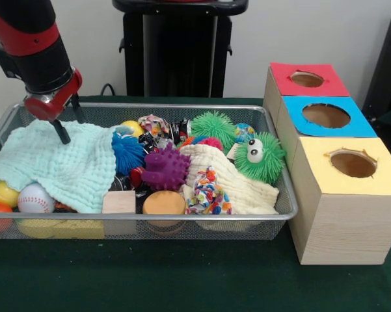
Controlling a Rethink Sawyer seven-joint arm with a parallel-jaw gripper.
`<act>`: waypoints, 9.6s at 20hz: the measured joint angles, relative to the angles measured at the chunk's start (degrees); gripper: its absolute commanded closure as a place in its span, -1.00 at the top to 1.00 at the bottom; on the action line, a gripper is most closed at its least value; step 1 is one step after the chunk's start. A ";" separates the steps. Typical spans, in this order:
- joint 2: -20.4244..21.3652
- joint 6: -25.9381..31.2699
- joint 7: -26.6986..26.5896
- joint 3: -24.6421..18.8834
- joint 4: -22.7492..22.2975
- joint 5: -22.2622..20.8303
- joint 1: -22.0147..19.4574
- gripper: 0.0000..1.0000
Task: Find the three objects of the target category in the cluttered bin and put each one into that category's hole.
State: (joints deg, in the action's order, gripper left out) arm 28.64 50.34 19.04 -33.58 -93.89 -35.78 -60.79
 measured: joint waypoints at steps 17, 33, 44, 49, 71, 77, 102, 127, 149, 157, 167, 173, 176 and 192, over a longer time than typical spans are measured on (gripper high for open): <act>-2.02 0.01 0.00 1.95 2.10 -2.20 1.80 1.00; -3.67 0.00 0.00 2.93 4.41 -2.17 3.40 -1.00; -4.06 0.00 0.00 3.02 5.28 -2.17 3.43 -1.00; -4.07 0.00 0.00 3.02 5.33 -2.19 3.43 -1.00; 3.05 2.11 0.00 3.04 3.79 4.67 6.75 -1.00; 3.24 5.71 0.00 2.98 3.52 9.52 7.41 -1.00; 3.31 14.52 0.00 -3.11 2.19 31.07 2.67 -1.00; 1.88 14.50 0.00 -12.40 -10.71 39.94 -2.97 -1.00; -1.86 14.50 0.00 -18.62 -11.54 40.75 -7.63 -1.00; -2.10 14.50 0.00 -19.82 -11.54 40.73 -7.93 -1.00; -2.24 14.66 0.00 -21.60 -11.54 40.56 -7.97 -1.00; -2.31 17.86 0.00 -21.64 -11.45 39.55 -7.91 -1.00; -2.29 19.94 0.00 -21.44 -11.09 38.12 -7.64 -1.00; -1.97 37.18 0.00 -19.96 -3.81 19.77 -3.95 -1.00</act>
State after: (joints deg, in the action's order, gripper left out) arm 26.67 87.51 19.04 -53.54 -97.70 -16.02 -64.74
